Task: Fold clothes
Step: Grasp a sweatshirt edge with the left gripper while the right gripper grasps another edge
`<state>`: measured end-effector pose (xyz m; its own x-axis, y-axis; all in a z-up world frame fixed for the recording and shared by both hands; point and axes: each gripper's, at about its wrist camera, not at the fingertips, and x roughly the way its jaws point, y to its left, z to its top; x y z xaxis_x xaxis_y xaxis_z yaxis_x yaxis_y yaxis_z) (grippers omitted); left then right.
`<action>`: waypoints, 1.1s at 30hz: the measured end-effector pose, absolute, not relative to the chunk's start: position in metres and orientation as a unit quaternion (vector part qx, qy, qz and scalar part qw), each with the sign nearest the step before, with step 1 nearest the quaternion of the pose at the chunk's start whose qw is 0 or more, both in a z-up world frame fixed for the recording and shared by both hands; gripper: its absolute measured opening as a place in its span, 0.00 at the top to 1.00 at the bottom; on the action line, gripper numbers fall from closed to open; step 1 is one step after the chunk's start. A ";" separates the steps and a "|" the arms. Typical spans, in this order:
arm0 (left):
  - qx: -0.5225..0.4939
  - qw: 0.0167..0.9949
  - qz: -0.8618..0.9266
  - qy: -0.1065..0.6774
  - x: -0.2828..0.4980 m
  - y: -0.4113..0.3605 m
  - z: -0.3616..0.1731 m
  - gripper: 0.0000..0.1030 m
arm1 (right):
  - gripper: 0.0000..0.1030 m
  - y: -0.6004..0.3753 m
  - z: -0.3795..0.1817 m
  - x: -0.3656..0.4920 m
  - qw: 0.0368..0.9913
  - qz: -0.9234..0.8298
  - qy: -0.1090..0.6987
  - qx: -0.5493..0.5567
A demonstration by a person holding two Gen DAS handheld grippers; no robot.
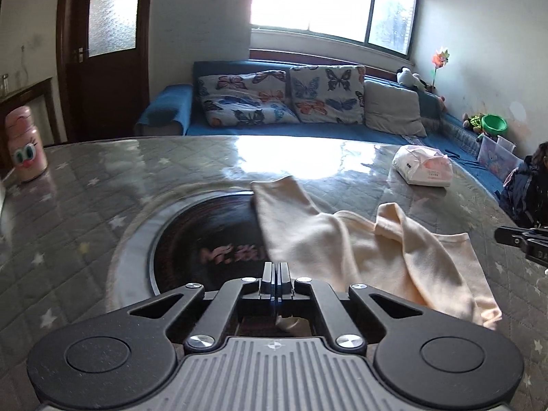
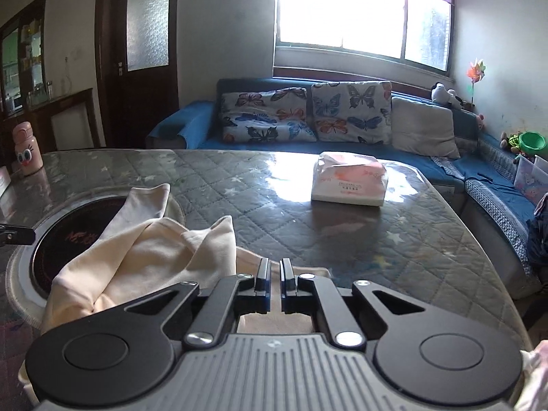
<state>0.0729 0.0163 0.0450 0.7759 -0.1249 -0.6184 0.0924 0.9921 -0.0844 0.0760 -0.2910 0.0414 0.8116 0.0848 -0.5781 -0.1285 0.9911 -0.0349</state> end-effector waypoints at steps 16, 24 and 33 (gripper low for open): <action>0.008 0.934 -0.098 0.343 0.094 -0.025 0.043 0.57 | 0.60 -0.248 0.005 0.140 0.929 0.098 0.355 -0.040; 0.031 0.924 -0.111 0.365 0.121 -0.044 0.028 0.49 | 0.58 -0.245 -0.011 0.162 0.922 0.101 0.373 -0.022; 0.030 0.909 -0.124 0.397 0.138 -0.048 0.007 0.93 | 0.64 -0.243 -0.020 0.173 0.916 0.114 0.384 -0.018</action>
